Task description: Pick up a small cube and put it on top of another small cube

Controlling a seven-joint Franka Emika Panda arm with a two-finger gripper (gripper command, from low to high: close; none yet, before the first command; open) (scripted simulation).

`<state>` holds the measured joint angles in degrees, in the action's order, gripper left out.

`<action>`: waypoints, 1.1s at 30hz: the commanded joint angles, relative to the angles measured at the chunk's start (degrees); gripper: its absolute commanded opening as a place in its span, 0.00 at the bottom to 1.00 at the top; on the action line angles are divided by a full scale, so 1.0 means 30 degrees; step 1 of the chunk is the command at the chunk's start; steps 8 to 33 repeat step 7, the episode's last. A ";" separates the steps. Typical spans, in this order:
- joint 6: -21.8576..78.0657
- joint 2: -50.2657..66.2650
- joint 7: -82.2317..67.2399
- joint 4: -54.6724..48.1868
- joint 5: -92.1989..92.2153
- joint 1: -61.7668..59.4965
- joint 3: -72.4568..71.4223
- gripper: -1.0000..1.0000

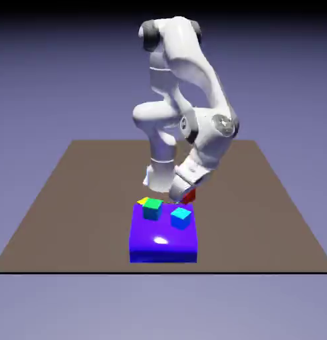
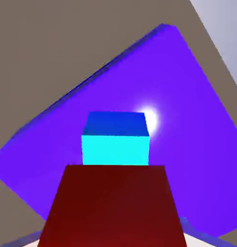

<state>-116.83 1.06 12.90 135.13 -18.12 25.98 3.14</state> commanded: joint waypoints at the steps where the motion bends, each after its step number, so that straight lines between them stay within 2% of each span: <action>1: -0.0843 0.0413 0.0171 0.0414 -0.0254 -0.2540 0.0108 0.00; 4: -0.2630 0.1305 0.0486 0.1303 -0.0681 -0.2741 0.0327 0.00; 5: -0.2630 0.1305 0.0486 0.1303 -0.0681 -0.2741 0.0327 1.00; 7: -0.1801 0.0891 0.0340 0.0890 -0.0483 -0.2649 0.0225 1.00; 33: -0.1801 0.0891 0.0340 0.0890 -0.0483 -0.2649 0.0225 1.00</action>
